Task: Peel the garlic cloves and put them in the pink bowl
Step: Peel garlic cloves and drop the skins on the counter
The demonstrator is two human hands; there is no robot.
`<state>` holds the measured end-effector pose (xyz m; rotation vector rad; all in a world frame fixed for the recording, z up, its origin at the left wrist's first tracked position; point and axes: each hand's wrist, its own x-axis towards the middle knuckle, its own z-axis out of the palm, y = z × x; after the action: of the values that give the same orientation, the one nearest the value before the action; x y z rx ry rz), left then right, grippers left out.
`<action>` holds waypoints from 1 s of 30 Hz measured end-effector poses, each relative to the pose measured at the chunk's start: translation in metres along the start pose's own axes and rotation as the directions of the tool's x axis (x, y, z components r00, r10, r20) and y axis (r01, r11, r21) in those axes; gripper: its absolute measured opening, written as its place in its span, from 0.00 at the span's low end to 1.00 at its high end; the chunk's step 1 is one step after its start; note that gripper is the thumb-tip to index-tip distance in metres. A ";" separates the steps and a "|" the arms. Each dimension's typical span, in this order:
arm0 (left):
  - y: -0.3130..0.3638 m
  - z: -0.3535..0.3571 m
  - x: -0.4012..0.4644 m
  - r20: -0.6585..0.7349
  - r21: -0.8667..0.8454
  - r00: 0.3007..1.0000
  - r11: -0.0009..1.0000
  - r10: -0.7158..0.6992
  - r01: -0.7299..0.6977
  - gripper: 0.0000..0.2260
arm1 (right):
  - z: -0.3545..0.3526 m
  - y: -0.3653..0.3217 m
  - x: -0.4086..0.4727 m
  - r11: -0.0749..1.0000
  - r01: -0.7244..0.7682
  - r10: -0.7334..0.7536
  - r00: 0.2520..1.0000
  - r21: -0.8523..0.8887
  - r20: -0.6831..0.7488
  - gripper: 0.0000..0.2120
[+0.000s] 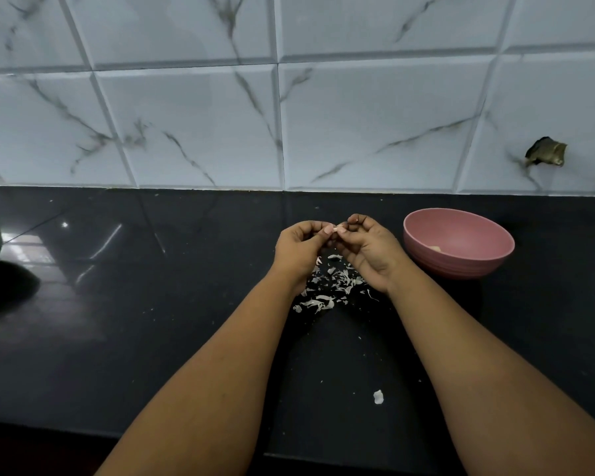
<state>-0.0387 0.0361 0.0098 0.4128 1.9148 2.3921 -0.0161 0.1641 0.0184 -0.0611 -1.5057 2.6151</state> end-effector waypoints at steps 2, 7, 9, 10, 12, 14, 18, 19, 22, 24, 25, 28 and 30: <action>0.001 0.001 -0.001 0.016 -0.028 1.000 1.000 -0.003 0.004 0.04 | -0.002 -0.002 0.000 0.993 -0.059 0.057 0.998 0.098 0.017 0.12; 0.004 0.000 -0.001 0.017 -0.088 0.999 0.996 -0.031 0.033 0.04 | -0.005 -0.004 0.002 0.979 -0.098 0.100 0.995 0.181 -0.002 0.09; 0.004 -0.001 -0.001 0.006 -0.086 0.999 0.996 -0.033 0.034 0.04 | -0.006 0.000 0.004 0.992 0.019 -0.029 0.997 -0.124 -0.075 0.09; 0.004 -0.001 -0.001 0.000 -0.078 0.999 0.996 -0.033 0.033 0.05 | -0.006 0.003 0.005 0.934 0.090 -0.133 0.986 -0.347 -0.104 0.10; 0.004 0.000 -0.001 -0.014 -0.069 0.999 0.997 -0.037 0.036 0.05 | -0.006 0.008 0.007 0.717 0.180 -0.321 0.943 -0.673 -0.089 0.10; 0.004 0.000 -0.001 -0.031 -0.069 0.999 0.997 -0.041 0.039 0.05 | -0.007 0.009 0.008 0.584 0.224 -0.403 0.915 -0.780 -0.039 0.07; 0.003 -0.001 0.000 -0.060 -0.046 0.998 0.999 -0.030 0.028 0.07 | -0.008 0.005 0.004 0.539 0.252 -0.486 0.873 -0.804 -0.052 0.05; 0.002 -0.001 0.000 -0.065 -0.036 0.998 0.999 -0.027 0.024 0.08 | -0.009 0.003 0.003 0.525 0.253 -0.516 0.854 -0.813 -0.067 0.06; 0.001 -0.001 0.001 -0.075 -0.006 0.997 1.000 -0.022 0.022 0.08 | -0.008 0.000 0.004 0.528 0.207 -0.545 0.827 -0.824 -0.141 0.13; 0.000 -0.001 0.002 -0.084 0.007 0.996 1.000 -0.026 0.027 0.08 | -0.003 -0.002 0.005 0.659 0.196 -0.466 0.864 -0.726 -0.190 0.17; 0.000 -0.001 0.002 -0.088 0.012 0.996 1.000 -0.028 0.029 0.07 | -0.001 -0.002 0.004 0.712 0.208 -0.426 0.887 -0.671 -0.177 0.18; -0.001 -0.002 0.003 -0.102 0.018 0.994 0.999 -0.026 0.028 0.07 | 0.003 0.005 0.001 0.723 0.252 -0.361 0.932 -0.644 -0.041 0.08; -0.001 -0.002 0.002 -0.120 0.017 0.992 0.999 -0.025 0.027 0.07 | 0.000 0.010 0.002 0.673 0.295 -0.367 0.929 -0.678 0.040 0.04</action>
<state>-0.0416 0.0348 0.0093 0.2489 1.9784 2.4369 -0.0185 0.1596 0.0099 0.0179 -2.1113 1.6440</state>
